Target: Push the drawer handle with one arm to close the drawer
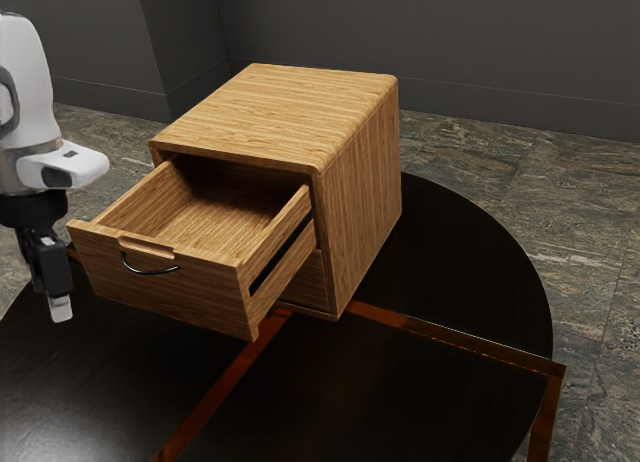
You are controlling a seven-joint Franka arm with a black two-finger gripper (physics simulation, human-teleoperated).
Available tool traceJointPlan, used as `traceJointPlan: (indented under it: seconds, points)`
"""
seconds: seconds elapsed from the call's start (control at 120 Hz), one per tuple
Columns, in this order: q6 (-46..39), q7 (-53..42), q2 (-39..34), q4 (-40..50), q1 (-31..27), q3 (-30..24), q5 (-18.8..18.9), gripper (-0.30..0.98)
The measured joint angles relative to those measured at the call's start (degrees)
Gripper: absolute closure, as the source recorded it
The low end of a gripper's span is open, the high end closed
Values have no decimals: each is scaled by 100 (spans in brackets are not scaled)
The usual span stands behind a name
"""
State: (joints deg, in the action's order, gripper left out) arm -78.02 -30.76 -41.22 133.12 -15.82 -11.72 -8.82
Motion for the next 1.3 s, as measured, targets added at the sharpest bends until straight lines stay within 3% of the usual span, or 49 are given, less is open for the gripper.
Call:
traceJointPlan:
  seconds: [0.075, 0.167, 0.292, 0.45, 0.758, 1.3]
  points:
    - [-222, 85, 5, 463, 0, 17, -206, 6]
    - [-519, 185, 31, 690, 15, -8, -363, 29]
    - [-757, 488, 35, 638, 36, -87, -534, 54]
    - [-946, 1008, 422, 243, -6, -238, -581, 69]
    - [-1391, 1859, 1348, -158, -115, -257, -371, 77]
    - [-1959, 2631, 2131, -799, -230, -260, -341, 79]
